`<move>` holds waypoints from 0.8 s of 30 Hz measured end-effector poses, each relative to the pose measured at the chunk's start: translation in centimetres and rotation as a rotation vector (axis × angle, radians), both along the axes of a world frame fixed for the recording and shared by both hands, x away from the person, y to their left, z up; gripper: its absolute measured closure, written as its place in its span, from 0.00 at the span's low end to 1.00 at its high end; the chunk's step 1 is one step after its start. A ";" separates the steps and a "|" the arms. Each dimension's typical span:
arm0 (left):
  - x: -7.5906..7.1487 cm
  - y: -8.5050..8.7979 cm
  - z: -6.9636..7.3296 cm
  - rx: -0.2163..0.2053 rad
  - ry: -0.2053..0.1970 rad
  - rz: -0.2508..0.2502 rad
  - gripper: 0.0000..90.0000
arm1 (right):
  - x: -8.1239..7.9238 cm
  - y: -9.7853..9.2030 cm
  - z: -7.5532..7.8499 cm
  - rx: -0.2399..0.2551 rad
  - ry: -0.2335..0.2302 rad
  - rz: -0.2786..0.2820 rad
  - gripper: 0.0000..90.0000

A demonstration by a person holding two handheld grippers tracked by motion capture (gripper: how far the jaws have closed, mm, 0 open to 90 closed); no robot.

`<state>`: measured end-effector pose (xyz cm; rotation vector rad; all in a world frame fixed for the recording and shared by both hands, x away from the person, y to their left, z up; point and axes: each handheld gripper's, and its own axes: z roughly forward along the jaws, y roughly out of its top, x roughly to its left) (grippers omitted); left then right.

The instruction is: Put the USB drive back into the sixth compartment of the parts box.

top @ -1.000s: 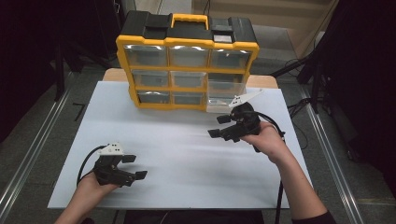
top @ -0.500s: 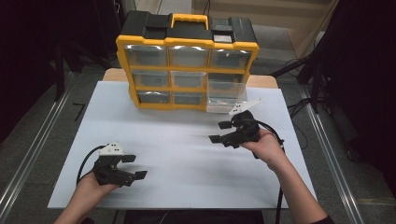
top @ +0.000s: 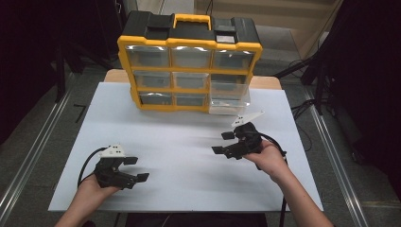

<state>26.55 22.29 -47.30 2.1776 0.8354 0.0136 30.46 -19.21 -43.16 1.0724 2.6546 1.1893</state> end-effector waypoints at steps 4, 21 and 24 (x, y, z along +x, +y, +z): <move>0.0 0.0 0.0 0.002 -0.003 -0.001 0.21 | -0.5 -0.3 -0.7 -0.006 0.010 -0.005 0.29; 0.0 0.0 0.0 -0.002 -0.003 0.000 0.21 | -3.0 -2.6 -2.7 -0.008 0.024 -0.045 0.29; 0.0 0.0 0.0 -0.001 -0.007 -0.002 0.21 | -3.5 -3.1 -3.0 -0.010 0.019 -0.051 0.29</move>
